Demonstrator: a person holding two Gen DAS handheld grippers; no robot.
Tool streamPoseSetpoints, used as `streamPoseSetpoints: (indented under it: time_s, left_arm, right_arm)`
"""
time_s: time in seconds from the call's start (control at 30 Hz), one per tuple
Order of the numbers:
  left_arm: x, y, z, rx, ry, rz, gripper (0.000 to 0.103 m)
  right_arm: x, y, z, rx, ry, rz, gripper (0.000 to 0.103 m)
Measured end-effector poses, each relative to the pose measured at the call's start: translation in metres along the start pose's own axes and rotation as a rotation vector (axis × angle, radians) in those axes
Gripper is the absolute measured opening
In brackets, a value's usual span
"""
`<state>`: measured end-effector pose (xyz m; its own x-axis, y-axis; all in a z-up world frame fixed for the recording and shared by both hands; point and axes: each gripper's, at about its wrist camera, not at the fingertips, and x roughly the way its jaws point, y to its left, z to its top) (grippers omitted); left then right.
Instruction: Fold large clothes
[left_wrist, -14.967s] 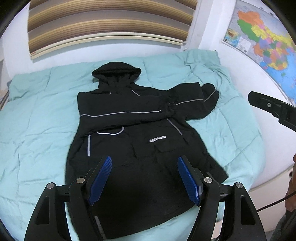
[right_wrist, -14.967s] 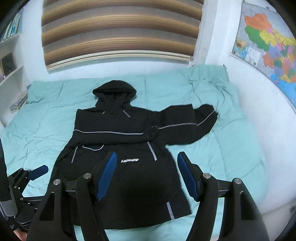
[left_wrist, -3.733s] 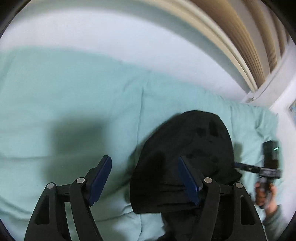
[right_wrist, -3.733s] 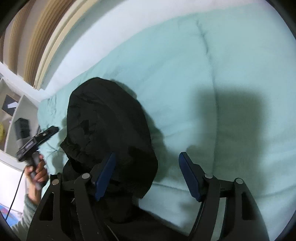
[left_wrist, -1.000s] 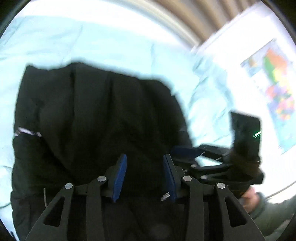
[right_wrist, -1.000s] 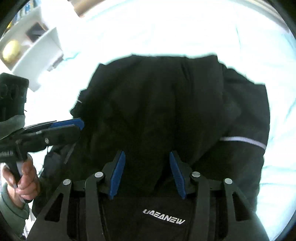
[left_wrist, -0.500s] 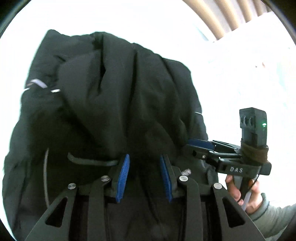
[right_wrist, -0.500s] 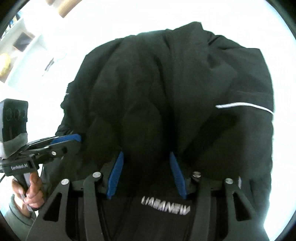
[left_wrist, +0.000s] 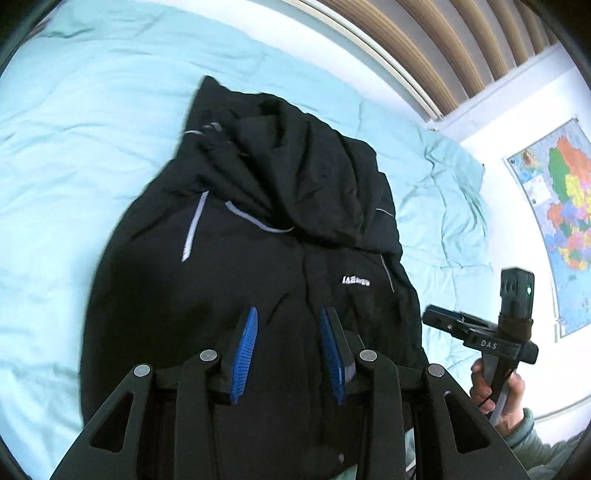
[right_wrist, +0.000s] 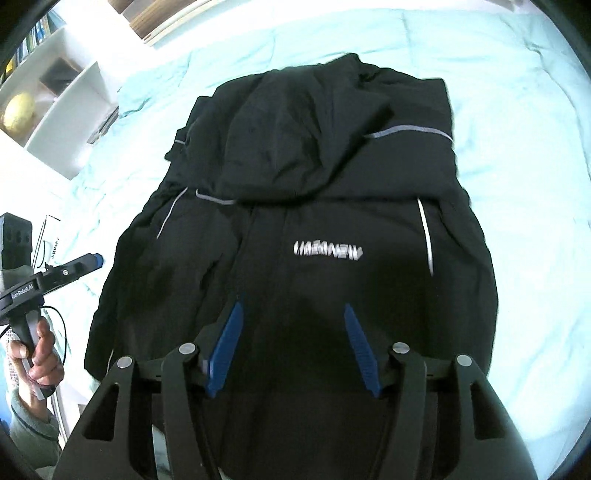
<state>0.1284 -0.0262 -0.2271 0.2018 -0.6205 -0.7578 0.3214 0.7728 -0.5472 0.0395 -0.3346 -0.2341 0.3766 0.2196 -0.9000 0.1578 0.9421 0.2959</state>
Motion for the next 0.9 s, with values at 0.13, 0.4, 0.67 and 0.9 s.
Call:
streamPoseSetpoints:
  time_s: [0.13, 0.4, 0.67, 0.9]
  left_arm:
    - [-0.025, 0.014, -0.020, -0.042, -0.025, 0.047, 0.045]
    - [-0.061, 0.052, -0.048, -0.182, -0.056, 0.106, 0.056]
    - [-0.067, 0.106, -0.082, -0.354, -0.006, 0.126, 0.057]
    - [-0.036, 0.144, -0.098, -0.456, 0.095, 0.132, 0.058]
  right_arm:
    - [-0.022, -0.009, -0.027, 0.041, -0.021, -0.007, 0.061]
    - [-0.053, -0.049, -0.081, 0.200, -0.042, -0.037, 0.061]
    - [-0.058, -0.120, -0.132, 0.433, -0.011, -0.068, 0.061]
    - [-0.048, -0.153, -0.155, 0.529, 0.021, -0.123, 0.061]
